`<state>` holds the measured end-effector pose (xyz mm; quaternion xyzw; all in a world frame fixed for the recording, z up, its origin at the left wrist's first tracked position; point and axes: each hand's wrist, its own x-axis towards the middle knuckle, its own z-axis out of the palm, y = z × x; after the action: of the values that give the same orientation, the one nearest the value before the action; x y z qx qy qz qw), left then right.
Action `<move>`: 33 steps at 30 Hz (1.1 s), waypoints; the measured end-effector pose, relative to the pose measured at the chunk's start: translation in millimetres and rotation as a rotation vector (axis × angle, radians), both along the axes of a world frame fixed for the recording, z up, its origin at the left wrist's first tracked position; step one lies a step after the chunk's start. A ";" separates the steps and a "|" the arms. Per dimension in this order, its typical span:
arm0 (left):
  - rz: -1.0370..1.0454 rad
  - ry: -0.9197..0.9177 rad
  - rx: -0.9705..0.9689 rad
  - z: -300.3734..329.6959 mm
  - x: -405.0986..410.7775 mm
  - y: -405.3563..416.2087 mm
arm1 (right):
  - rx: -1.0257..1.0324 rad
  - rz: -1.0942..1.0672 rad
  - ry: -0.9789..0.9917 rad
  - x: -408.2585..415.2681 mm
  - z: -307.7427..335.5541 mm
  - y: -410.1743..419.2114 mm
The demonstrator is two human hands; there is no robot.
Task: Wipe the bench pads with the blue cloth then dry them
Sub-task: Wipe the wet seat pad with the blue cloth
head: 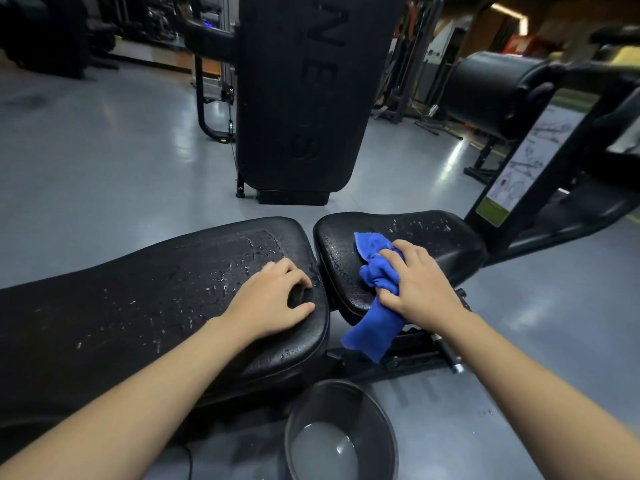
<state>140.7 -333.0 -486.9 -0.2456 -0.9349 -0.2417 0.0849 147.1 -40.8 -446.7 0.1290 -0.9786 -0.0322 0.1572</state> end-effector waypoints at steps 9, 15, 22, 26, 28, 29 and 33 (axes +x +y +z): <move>-0.012 0.023 -0.022 -7.2 -11.5 -2.8 | -0.040 -0.153 -0.020 -62.7 26.3 12.0; -0.007 0.030 -0.022 -6.3 -17.3 -2.5 | -0.013 -0.202 -0.023 -98.0 31.1 16.6; -0.009 0.029 -0.014 -4.2 -14.2 -1.7 | 0.040 -0.164 -0.034 -81.3 25.8 6.4; -0.005 0.008 -0.023 -3.2 -13.9 -1.0 | 0.016 -0.081 -0.011 -57.2 15.3 -4.1; -0.003 0.005 -0.027 -3.2 -13.4 -1.1 | 0.025 -0.033 0.011 -45.4 8.6 -9.7; -0.001 0.006 -0.026 -3.1 -13.2 -1.1 | 0.045 -0.013 0.026 -39.8 4.8 -13.4; -0.004 -0.004 -0.016 -1.8 -13.4 -1.2 | 0.131 0.042 0.092 -26.0 -6.6 -29.8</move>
<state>127.3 -334.3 -488.7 -0.2475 -0.9365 -0.2350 0.0807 121.1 -70.6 -453.3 0.1580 -0.9631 -0.0989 0.1939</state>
